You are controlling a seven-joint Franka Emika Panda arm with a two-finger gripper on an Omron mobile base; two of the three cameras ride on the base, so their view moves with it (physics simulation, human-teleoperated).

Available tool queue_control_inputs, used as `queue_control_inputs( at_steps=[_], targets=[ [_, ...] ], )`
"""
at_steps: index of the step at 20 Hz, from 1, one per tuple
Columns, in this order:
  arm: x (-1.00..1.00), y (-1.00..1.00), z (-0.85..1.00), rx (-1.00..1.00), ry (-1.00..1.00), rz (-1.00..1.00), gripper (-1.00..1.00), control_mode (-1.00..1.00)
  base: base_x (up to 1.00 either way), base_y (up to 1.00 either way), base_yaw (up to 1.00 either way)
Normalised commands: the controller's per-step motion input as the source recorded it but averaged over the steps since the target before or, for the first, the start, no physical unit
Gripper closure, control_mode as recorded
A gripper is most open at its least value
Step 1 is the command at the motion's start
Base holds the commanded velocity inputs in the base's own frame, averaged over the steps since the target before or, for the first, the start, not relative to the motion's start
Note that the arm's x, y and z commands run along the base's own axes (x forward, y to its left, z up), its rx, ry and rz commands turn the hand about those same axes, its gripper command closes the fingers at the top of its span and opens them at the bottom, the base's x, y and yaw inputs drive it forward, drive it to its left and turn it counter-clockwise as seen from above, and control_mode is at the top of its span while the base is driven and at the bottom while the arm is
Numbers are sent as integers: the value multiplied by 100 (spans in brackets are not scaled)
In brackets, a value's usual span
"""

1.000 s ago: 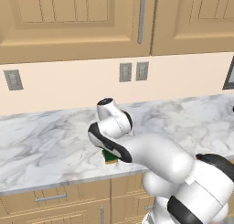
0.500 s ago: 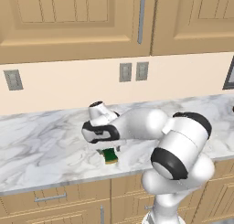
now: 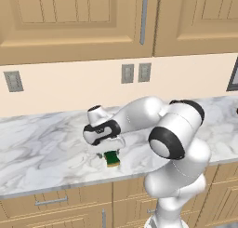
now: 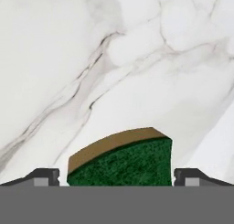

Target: Pick up the sponge from the counter and clean the cutting board by briefly scrubbing or pressing down on the cutting board. Once finished, release the sponge.

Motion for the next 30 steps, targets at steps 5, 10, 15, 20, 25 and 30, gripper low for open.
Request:
queue_control_inputs(
  at_steps=[5, 10, 15, 20, 25, 30],
  targets=[
    [-3, 0, -19, 1, 0, 0, -100, -100, 0, 0, 0],
    [-16, -8, -5, 3, -5, 0, -100, -100, 0, 0, 0],
    [-22, -17, -1, 6, -9, 0, -100, -100, 0, 0, 0],
    [-10, -5, -14, 3, -7, 0, -100, -100, 0, 0, 0],
    [0, 0, -38, 1, -7, 0, -100, -100, 0, 0, 0],
    [0, 0, -18, 0, -3, 0, 100, -100, 0, 0, 0]
  ],
)
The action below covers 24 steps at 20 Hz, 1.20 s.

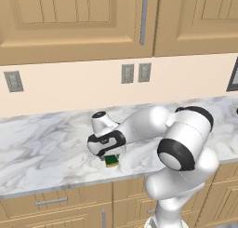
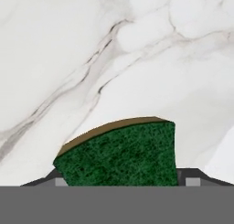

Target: Pick up the sponge from the counter and clean the cutting board by briefly scrubbing or pressing down on the cutting board. Once finished, release the sponge.

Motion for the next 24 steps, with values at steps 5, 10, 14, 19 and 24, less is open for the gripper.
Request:
queue_control_inputs(
  at_steps=[5, 10, 14, 19, 24],
  targets=[
    [-12, -11, 13, 0, -10, 0, 100, -100, 0, 0, 0],
    [-20, -52, 92, 0, -11, 0, 100, -100, 0, 0, 0],
    [-30, -67, 88, 1, -1, 0, 100, -100, 0, 0, 0],
    [-29, -65, 82, 1, 2, 0, 100, -100, 0, 0, 0],
    [-27, -51, 60, 0, 0, 0, 100, -100, 0, 0, 0]
  ],
)
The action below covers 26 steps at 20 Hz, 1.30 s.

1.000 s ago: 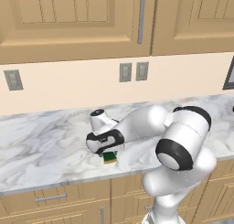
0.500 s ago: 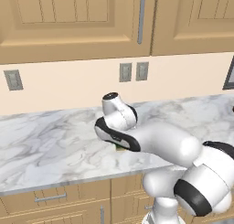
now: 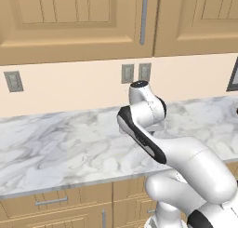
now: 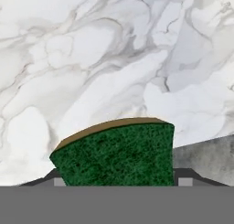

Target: Pick up the sponge from the counter and clean the cutting board by briefly scrubbing or pressing down on the cutting board. Once finished, release the sponge.

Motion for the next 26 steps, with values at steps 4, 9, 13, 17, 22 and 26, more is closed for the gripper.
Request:
queue_control_inputs(
  at_steps=[4, 9, 13, 17, 22, 26],
  targets=[
    [-11, -12, 22, 0, 2, -5, 100, -100, 0, 0, 0],
    [-34, -11, 0, 0, 0, -14, 100, -100, 0, 0, 0],
    [-22, -34, -1, 4, -3, -9, 100, 100, -8, -21, -1],
    [0, 0, 0, 0, 0, 0, 100, 100, -27, -100, -1],
    [0, 0, 0, 0, 0, 0, 100, 100, -8, -100, 0],
    [0, 0, 0, 0, 0, 0, 100, 100, 0, -100, 0]
  ],
)
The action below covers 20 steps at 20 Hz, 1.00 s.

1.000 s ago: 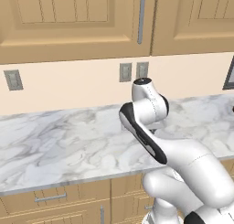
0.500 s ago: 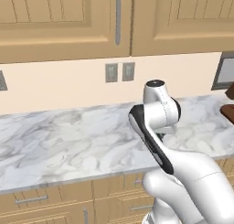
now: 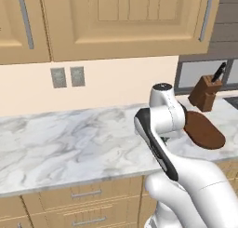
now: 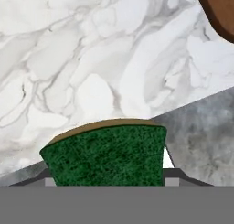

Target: Pick up the sponge from the counter and clean the cutting board by briefly scrubbing or pressing down on the cutting board. Once finished, release the sponge.

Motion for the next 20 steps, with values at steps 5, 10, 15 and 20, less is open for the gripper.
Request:
queue_control_inputs(
  at_steps=[5, 10, 15, 20],
  targets=[
    [0, 0, 0, 0, 0, 0, 100, 100, 0, -100, 0],
    [0, 0, 0, 0, 0, 0, 100, 100, 6, -99, 0],
    [0, 0, 0, 0, 0, 0, 100, 100, 36, -84, 7],
    [0, 0, 0, 0, 0, 0, 100, 100, 63, -23, 11]
  ],
)
